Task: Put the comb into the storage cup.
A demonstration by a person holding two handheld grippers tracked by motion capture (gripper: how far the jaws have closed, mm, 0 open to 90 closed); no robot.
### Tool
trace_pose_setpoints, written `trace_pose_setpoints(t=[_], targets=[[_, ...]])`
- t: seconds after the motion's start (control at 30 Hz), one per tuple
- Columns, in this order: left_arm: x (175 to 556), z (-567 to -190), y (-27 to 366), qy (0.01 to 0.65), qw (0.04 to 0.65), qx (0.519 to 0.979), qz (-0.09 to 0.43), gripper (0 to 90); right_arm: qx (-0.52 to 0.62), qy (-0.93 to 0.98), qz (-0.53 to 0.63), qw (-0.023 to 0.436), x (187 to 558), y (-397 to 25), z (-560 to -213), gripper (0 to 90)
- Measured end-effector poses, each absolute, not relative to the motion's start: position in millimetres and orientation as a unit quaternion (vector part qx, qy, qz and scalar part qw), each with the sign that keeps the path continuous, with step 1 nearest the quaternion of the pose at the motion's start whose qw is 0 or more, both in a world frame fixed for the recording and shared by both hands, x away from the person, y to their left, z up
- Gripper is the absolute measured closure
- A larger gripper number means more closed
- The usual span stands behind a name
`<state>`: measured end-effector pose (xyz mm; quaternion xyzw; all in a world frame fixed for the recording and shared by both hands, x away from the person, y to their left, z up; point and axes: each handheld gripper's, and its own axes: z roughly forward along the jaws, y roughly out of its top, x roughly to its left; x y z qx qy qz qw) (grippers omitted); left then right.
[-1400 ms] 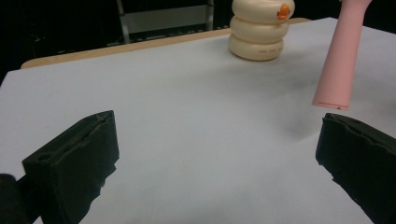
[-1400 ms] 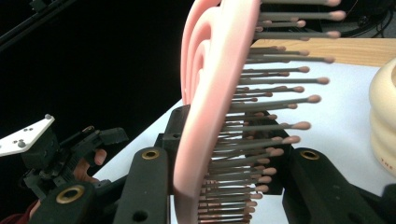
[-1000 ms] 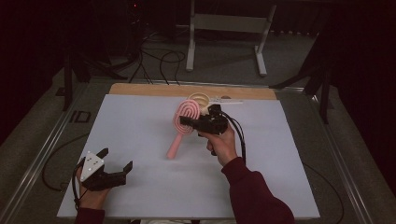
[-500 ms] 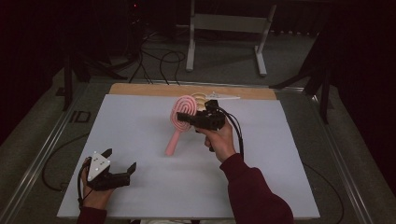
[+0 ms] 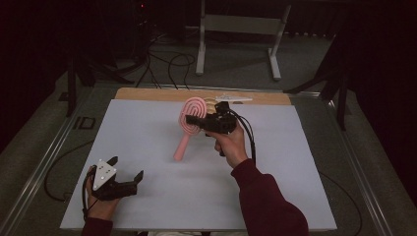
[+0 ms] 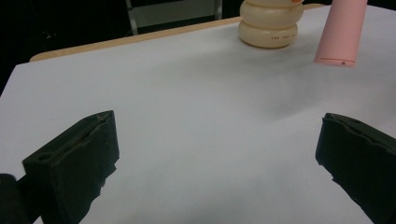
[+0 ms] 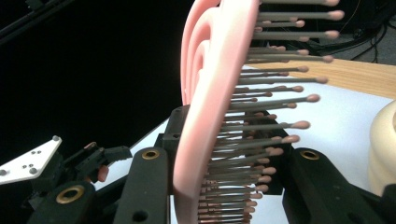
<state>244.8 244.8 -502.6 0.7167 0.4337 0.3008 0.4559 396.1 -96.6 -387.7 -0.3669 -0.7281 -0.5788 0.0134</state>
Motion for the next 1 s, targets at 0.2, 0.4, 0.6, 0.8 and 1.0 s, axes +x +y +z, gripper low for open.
trace_pose_setpoints(t=[0.2, 0.4, 0.6, 0.8, 1.0], targets=[[245, -503, 244, 0.433, 0.454, 0.719, 0.301, 0.1, -0.368, -0.727, -0.579, 0.011, 399, -97, -386, 63.7], [245, -503, 244, 0.431, 0.458, 0.717, 0.3, 0.1, -0.369, -0.725, -0.582, 0.008, 402, -98, -382, 63.7], [245, -503, 244, 0.431, 0.456, 0.718, 0.3, 0.1, -0.371, -0.724, -0.582, 0.002, 405, -100, -379, 63.7], [245, -503, 244, 0.431, 0.457, 0.718, 0.3, 0.1, -0.374, -0.721, -0.583, -0.001, 407, -102, -377, 63.7], [244, -502, 244, 0.429, 0.462, 0.716, 0.3, 0.1, -0.372, -0.721, -0.584, -0.006, 410, -102, -373, 63.7]])
